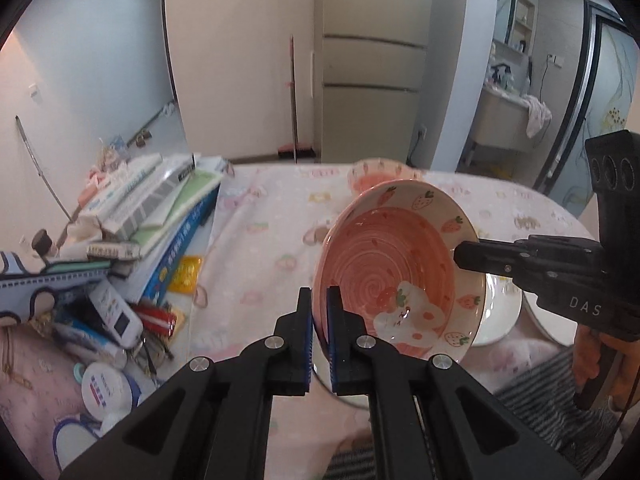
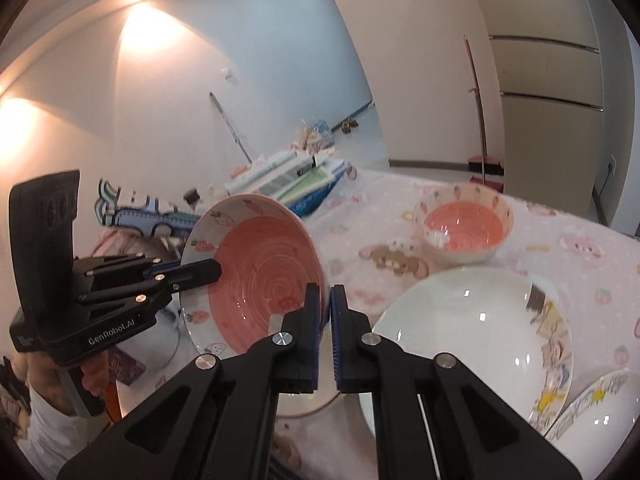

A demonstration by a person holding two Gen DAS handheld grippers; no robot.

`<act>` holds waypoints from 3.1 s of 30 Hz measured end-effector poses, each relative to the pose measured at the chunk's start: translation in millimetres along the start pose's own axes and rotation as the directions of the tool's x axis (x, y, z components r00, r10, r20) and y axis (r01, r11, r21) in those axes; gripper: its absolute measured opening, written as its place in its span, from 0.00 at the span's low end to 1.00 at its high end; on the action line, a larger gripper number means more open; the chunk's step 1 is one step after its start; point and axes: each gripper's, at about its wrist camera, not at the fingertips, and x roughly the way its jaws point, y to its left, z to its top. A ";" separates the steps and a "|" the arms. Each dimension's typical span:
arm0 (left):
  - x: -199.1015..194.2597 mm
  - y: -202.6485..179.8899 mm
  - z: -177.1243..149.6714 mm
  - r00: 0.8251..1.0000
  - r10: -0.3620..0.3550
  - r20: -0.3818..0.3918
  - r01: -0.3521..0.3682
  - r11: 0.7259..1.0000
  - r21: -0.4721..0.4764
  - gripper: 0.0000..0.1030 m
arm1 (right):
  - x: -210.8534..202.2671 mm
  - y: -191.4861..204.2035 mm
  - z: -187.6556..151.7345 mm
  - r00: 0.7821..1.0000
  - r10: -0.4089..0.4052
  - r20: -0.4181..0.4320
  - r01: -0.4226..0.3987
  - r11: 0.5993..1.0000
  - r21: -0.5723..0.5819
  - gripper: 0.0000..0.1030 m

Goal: Organize plates and bowls

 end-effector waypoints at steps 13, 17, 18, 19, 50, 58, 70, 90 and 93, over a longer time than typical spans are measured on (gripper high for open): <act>32.7 -5.1 -1.0 0.953 0.007 -0.304 0.024 0.995 0.097 0.06 | 26.3 -6.8 -18.2 0.970 0.026 -0.240 -0.010 0.998 0.067 0.06; 50.1 -1.7 -1.3 0.934 0.002 -0.358 0.035 0.995 0.096 0.06 | 32.2 -9.5 -16.5 0.958 0.031 -0.286 -0.013 0.998 0.067 0.06; 53.8 -1.6 -1.9 0.930 0.005 -0.368 0.032 0.995 0.093 0.06 | 34.3 -9.2 -14.5 0.955 0.020 -0.294 -0.003 0.998 0.057 0.06; 59.0 -3.5 -2.9 0.924 0.013 -0.381 0.032 0.993 0.112 0.07 | 35.4 -8.4 -13.3 0.953 0.009 -0.304 0.006 0.999 0.050 0.06; 73.2 -14.1 3.1 0.905 0.138 -0.402 -0.006 0.950 0.313 0.49 | 76.5 15.8 0.7 0.833 -0.243 -0.498 0.111 0.954 -0.279 0.18; 25.9 15.0 23.9 0.984 0.011 -0.177 0.011 0.992 0.124 1.00 | 43.3 3.6 8.8 0.891 -0.228 -0.393 0.138 0.960 -0.246 0.77; -20.5 8.8 -7.8 0.941 -0.117 0.319 0.147 0.987 -0.069 1.00 | -74.3 -12.4 7.2 0.987 -0.104 0.119 0.124 0.975 -0.182 1.00; -40.5 -25.8 99.3 0.905 -0.076 0.418 0.060 0.997 0.052 1.00 | -124.5 14.4 117.6 0.877 -0.138 0.461 0.257 0.944 -0.208 1.00; -24.9 -26.9 116.9 0.917 -0.076 0.392 0.052 0.996 0.071 1.00 | -108.4 -1.4 127.1 0.894 -0.150 0.422 0.248 0.950 -0.189 1.00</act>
